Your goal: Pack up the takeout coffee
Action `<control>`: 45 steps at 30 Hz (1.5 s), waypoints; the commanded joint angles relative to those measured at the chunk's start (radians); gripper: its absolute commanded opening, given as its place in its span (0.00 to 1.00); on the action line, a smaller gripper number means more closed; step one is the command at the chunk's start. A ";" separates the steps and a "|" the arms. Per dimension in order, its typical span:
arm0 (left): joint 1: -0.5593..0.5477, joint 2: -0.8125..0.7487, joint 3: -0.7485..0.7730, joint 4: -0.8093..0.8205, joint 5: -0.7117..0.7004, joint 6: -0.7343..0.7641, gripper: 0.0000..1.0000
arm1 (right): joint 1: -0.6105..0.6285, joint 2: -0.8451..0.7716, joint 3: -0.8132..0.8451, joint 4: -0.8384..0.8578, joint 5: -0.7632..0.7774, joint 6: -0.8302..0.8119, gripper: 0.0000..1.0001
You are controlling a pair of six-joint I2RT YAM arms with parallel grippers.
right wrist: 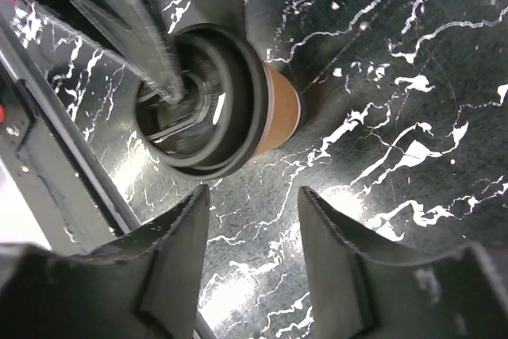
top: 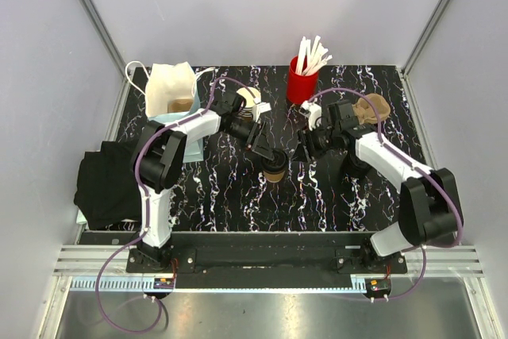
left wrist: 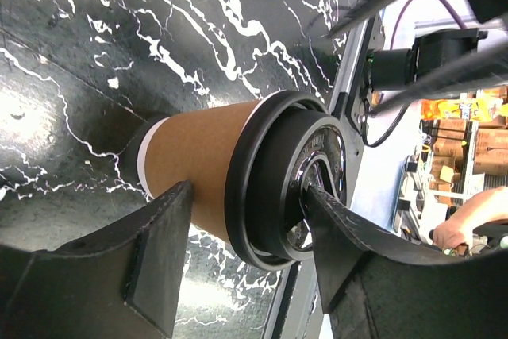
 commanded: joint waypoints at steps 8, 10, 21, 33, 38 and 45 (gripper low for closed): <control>-0.003 0.028 -0.031 0.129 -0.101 -0.044 0.45 | -0.082 0.178 0.118 0.069 -0.297 0.110 0.52; -0.001 0.021 -0.039 0.134 -0.104 -0.045 0.45 | -0.084 0.195 0.133 0.069 -0.331 0.118 0.52; -0.009 -0.038 -0.063 0.154 -0.118 -0.042 0.46 | -0.085 0.209 0.095 0.086 -0.362 0.147 0.47; -0.042 -0.078 -0.080 0.148 -0.137 -0.012 0.56 | -0.099 0.198 0.064 0.085 -0.377 0.146 0.47; -0.050 -0.074 -0.077 0.137 -0.133 -0.001 0.58 | -0.099 0.175 0.057 0.056 -0.365 0.129 0.47; -0.050 -0.078 -0.066 0.134 -0.112 -0.006 0.63 | -0.100 0.178 0.049 0.045 -0.369 0.129 0.47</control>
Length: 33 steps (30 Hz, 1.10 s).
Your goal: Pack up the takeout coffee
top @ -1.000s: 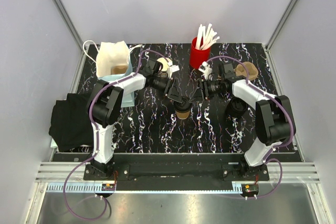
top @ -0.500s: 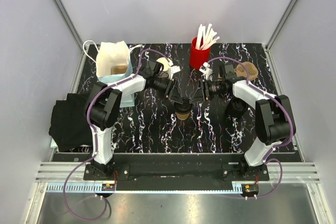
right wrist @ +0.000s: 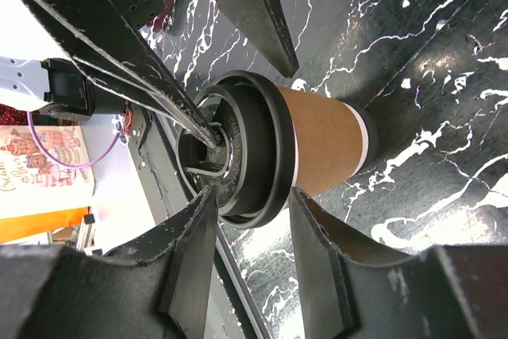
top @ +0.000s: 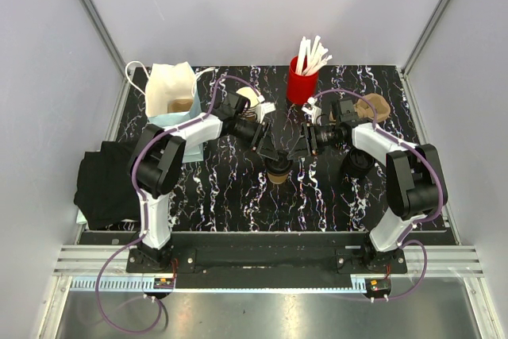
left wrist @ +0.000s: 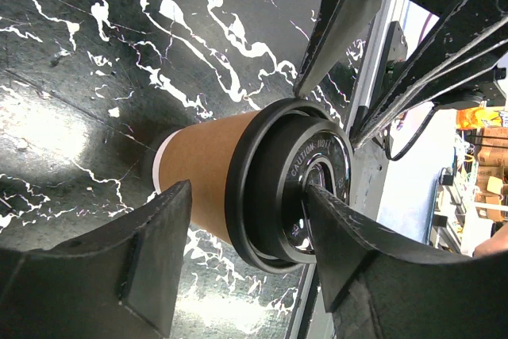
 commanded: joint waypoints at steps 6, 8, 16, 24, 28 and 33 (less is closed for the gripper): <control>-0.009 -0.004 -0.007 -0.007 -0.008 0.036 0.65 | -0.004 -0.038 -0.001 -0.007 -0.023 -0.012 0.46; -0.008 0.004 -0.004 -0.007 0.005 0.031 0.66 | -0.006 -0.036 0.000 -0.005 -0.026 -0.012 0.46; -0.009 -0.004 0.005 0.005 0.033 0.019 0.72 | -0.004 -0.041 -0.001 -0.005 -0.017 -0.012 0.46; -0.017 0.008 0.004 -0.009 0.028 0.028 0.75 | -0.006 -0.050 0.000 -0.005 -0.007 -0.012 0.46; -0.025 0.024 0.008 -0.027 0.019 0.042 0.67 | -0.006 -0.053 0.000 -0.007 -0.006 -0.012 0.46; -0.026 0.036 0.008 -0.033 0.013 0.047 0.58 | -0.009 -0.058 0.002 -0.008 -0.012 -0.012 0.46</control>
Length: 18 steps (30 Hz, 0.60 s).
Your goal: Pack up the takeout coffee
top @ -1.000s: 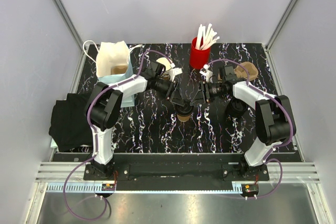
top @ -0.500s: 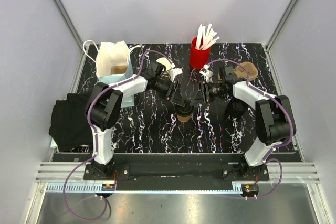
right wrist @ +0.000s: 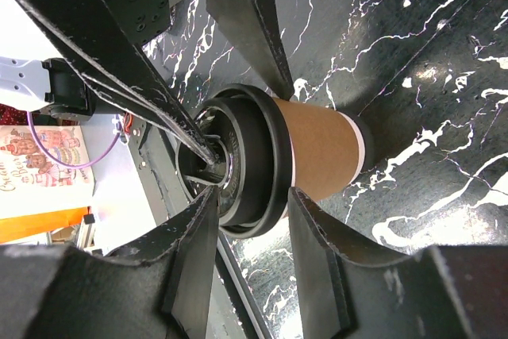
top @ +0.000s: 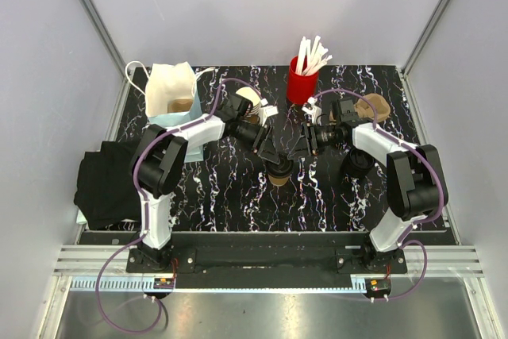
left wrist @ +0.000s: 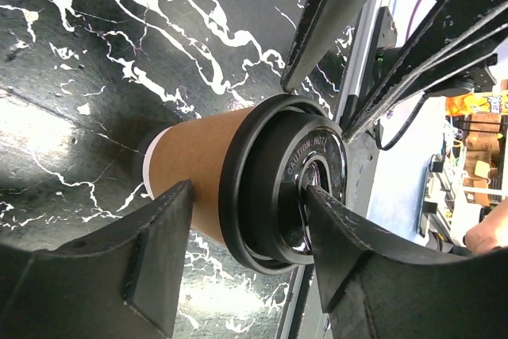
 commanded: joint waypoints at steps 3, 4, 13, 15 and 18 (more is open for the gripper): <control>-0.009 0.028 0.006 -0.009 -0.022 0.036 0.57 | -0.021 -0.052 0.007 -0.010 -0.030 -0.023 0.45; -0.007 0.030 0.005 -0.009 -0.025 0.038 0.57 | -0.031 -0.050 0.011 -0.020 -0.033 -0.040 0.45; -0.009 0.039 0.002 -0.009 -0.049 0.041 0.54 | -0.058 -0.012 0.011 -0.080 -0.063 -0.088 0.43; -0.007 0.037 0.002 -0.011 -0.058 0.044 0.54 | -0.058 0.005 0.017 -0.083 -0.075 -0.086 0.42; -0.009 0.031 0.000 -0.013 -0.069 0.047 0.53 | -0.058 0.022 0.020 -0.085 -0.087 -0.088 0.42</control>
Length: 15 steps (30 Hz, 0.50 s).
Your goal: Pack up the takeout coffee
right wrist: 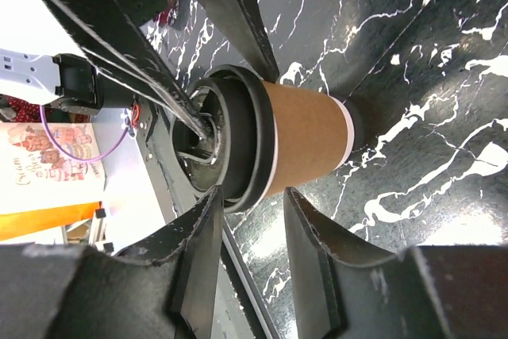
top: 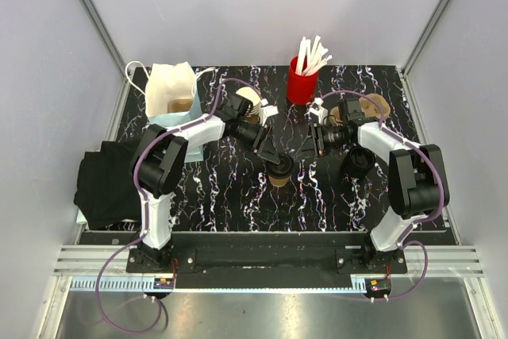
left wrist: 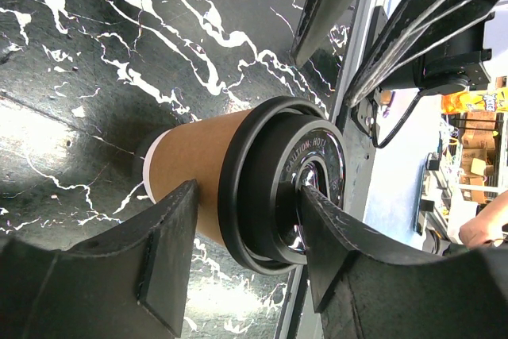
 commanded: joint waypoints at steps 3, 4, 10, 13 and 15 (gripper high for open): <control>-0.010 0.026 -0.002 -0.017 -0.089 0.050 0.53 | 0.003 0.030 0.019 -0.011 -0.049 -0.023 0.41; -0.008 0.026 0.000 -0.017 -0.091 0.050 0.53 | 0.003 0.036 0.017 -0.012 -0.050 -0.023 0.40; -0.014 0.024 0.003 -0.017 -0.100 0.050 0.53 | 0.003 0.064 0.020 -0.011 -0.083 -0.016 0.37; -0.016 0.023 0.001 -0.018 -0.105 0.051 0.53 | 0.003 0.059 0.019 -0.011 -0.087 -0.014 0.37; -0.014 0.024 0.004 -0.018 -0.103 0.050 0.53 | 0.003 0.062 0.016 -0.012 -0.093 -0.013 0.37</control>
